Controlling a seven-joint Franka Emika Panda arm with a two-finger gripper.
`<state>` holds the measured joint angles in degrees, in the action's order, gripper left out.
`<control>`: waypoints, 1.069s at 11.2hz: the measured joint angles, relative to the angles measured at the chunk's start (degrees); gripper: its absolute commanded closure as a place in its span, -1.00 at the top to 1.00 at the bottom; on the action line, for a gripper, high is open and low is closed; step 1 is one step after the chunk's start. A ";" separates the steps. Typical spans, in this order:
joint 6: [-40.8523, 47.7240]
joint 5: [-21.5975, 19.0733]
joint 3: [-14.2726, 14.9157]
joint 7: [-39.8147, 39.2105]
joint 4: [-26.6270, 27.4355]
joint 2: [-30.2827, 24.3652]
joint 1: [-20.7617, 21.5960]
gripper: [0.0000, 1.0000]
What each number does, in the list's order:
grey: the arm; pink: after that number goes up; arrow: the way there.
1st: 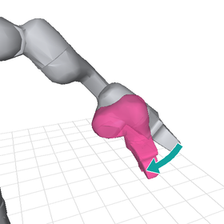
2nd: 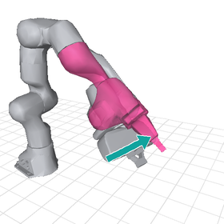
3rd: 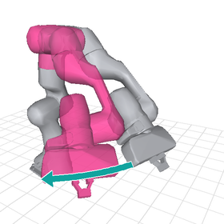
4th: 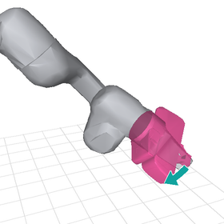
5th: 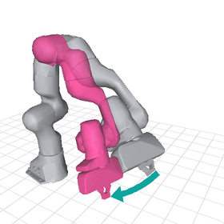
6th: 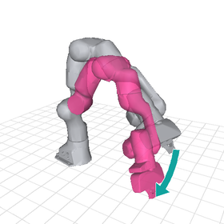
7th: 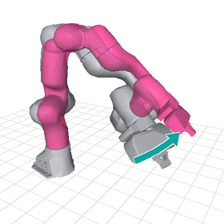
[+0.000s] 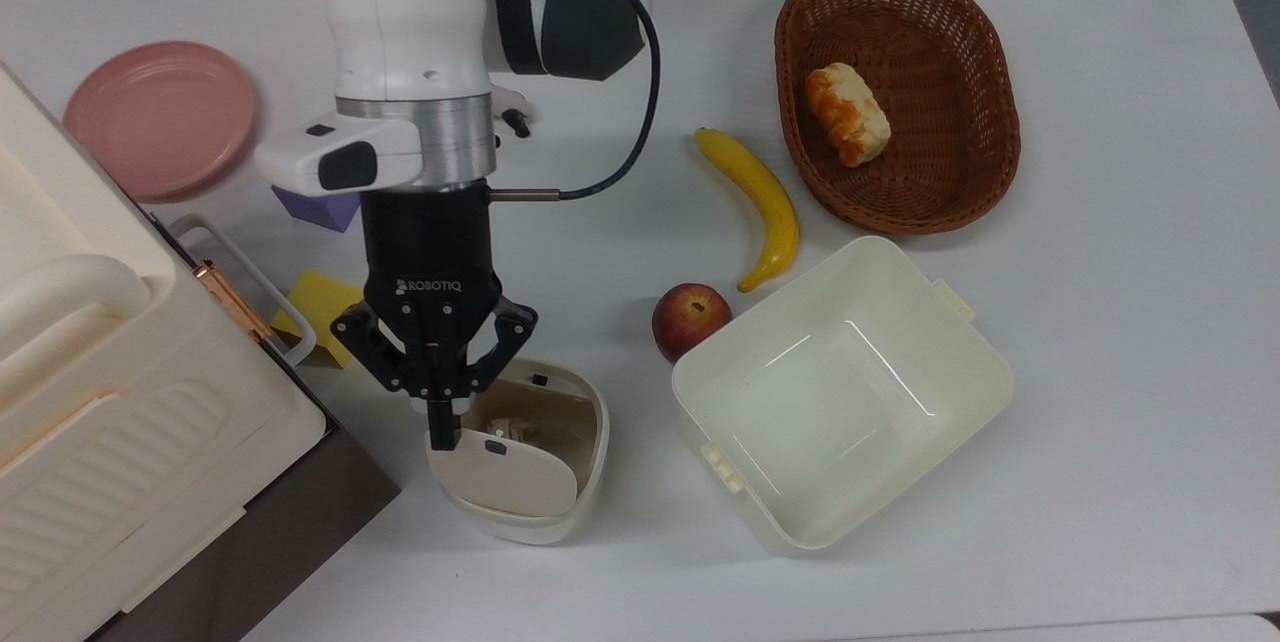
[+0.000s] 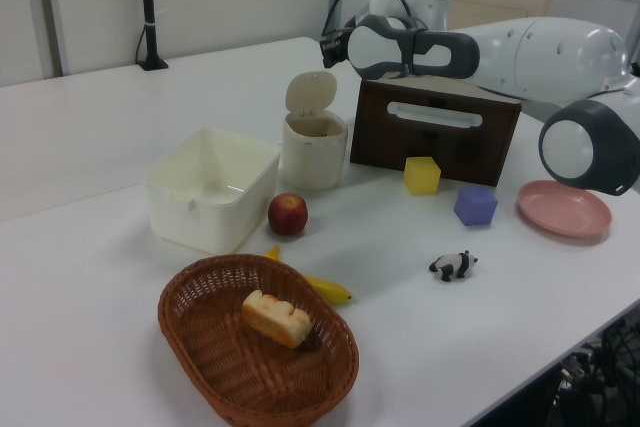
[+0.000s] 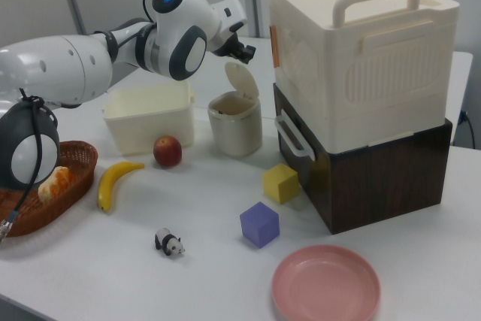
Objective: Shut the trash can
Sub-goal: 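Lower the gripper behind the raised lid and push it forward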
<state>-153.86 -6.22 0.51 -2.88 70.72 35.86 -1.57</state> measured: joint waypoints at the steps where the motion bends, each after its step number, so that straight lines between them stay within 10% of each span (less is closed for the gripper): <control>1: 0.00 0.00 0.00 0.00 0.00 0.20 0.26 -0.91; 12: 0.00 1.17 -0.01 -1.50 1.41 1.10 0.38 -0.91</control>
<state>-153.86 -5.05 0.50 -4.37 72.12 36.96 -1.19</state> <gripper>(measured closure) 0.952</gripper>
